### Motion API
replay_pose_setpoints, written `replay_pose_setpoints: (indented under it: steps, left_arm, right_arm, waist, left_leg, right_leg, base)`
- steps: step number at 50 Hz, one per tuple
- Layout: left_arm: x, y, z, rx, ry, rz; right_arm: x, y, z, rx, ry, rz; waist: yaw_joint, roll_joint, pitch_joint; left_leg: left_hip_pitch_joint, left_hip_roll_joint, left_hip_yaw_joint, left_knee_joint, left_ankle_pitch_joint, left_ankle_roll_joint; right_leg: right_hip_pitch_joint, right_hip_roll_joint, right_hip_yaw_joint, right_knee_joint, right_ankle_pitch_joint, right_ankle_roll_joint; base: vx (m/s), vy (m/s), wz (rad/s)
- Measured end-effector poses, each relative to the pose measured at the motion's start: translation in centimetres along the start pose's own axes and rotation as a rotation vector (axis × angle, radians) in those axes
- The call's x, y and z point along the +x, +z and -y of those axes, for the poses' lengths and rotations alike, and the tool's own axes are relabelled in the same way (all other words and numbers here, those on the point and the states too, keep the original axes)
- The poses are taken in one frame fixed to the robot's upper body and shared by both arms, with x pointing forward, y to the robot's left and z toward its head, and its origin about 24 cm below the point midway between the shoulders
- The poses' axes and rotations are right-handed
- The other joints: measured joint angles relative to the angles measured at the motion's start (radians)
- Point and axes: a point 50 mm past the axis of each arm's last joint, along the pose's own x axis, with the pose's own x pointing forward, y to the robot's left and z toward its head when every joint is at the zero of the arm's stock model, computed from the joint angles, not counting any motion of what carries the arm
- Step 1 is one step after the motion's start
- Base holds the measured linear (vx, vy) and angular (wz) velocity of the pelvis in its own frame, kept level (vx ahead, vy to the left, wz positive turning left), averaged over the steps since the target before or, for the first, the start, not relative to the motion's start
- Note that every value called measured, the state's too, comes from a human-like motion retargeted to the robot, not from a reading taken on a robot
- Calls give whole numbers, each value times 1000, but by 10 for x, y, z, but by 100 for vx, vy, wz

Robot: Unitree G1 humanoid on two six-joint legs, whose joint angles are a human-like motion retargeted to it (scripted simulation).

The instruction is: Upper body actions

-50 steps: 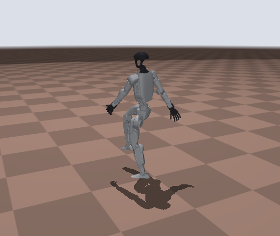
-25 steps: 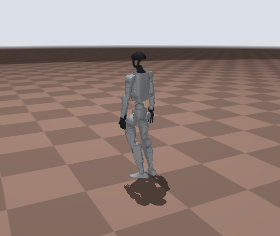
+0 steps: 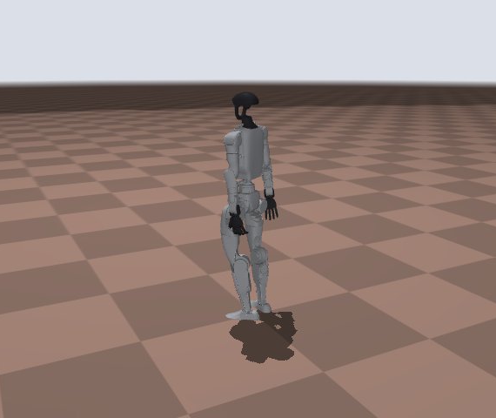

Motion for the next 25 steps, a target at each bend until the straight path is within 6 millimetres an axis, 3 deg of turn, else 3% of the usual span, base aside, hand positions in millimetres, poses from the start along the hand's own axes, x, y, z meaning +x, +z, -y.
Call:
replay_pose_setpoints:
  steps: [4, 7, 10, 13, 16, 18, 19, 20, 22, 25]
  left_arm:
    - [-1, -2, -9, 18, 13, 15]
    - [-2, -7, -15, 14, 32, 33]
    - [-3, -21, -21, -18, 58, 26]
    - [-4, -52, -21, -57, 90, -36]
    - [-7, -80, -18, -62, 68, -128]
    - [-10, -94, -18, -33, 45, -179]
    - [-12, -103, -18, -17, 34, -210]
    - [-14, -114, -17, -2, 20, -243]
    - [-18, -130, -12, 31, -27, -310]
    - [-26, -159, 3, 68, -138, -412]
  right_arm:
    - [-2, -18, -1, 54, -19, -69]
    - [-4, -21, -1, 143, -33, -105]
    - [-3, -13, 0, 272, -36, -95]
    - [-2, 11, 5, 345, -34, -30]
    - [-6, 60, 18, 302, -17, 90]
    - [-14, 103, 31, 267, -3, 213]
    - [-19, 124, 37, 255, 9, 279]
    - [-26, 146, 42, 243, 23, 344]
    - [-45, 191, 54, 244, 21, 475]
    - [-83, 254, 68, 244, -1, 682]
  waist:
    - [-20, 15, -10]
    - [-22, 24, -5]
    - [-13, 26, 4]
    - [-4, 10, 17]
    - [4, -20, 59]
    - [14, -25, 108]
    - [31, -27, 133]
    - [53, -29, 156]
    - [120, 2, 200]
    - [222, 23, 283]
  left_leg:
    - [-7, 18, -5, 2, 5, -12]
    - [-11, 31, -1, 21, -1, -20]
    - [-22, 51, 11, 78, -17, -35]
    - [-58, 65, 25, 207, 29, -31]
    - [-198, 152, 20, 543, 197, -7]
    - [-351, 239, -19, 827, 329, 87]
    - [-426, 264, -44, 951, 344, 115]
    - [-501, 281, -70, 1070, 331, 125]
    - [-630, 463, -40, 1316, 241, 156]
    - [-807, 599, -45, 1570, 155, 185]
  right_leg:
    - [-4, 13, 4, 1, -6, -8]
    - [-4, 22, 6, 6, -12, -17]
    - [-3, 25, 25, 16, -17, -28]
    - [0, 14, 44, 27, -20, -52]
    - [-3, -32, 62, 54, -28, -56]
    - [5, -40, 49, 74, -37, -63]
    - [10, -44, 43, 87, -40, -68]
    - [15, -49, 40, 101, -41, -72]
    - [25, -12, 43, 128, -54, -100]
    - [63, -2, 85, 158, -64, -131]
  base:
    - [-3, -7, 3]
    - [-9, -12, -7]
    - [-9, -10, -9]
    - [-11, -9, -21]
    - [-28, -16, -14]
    - [-28, -18, 36]
    - [-22, -22, 10]
    - [-22, -22, -26]
    - [-21, -16, -75]
    - [-16, -7, -118]
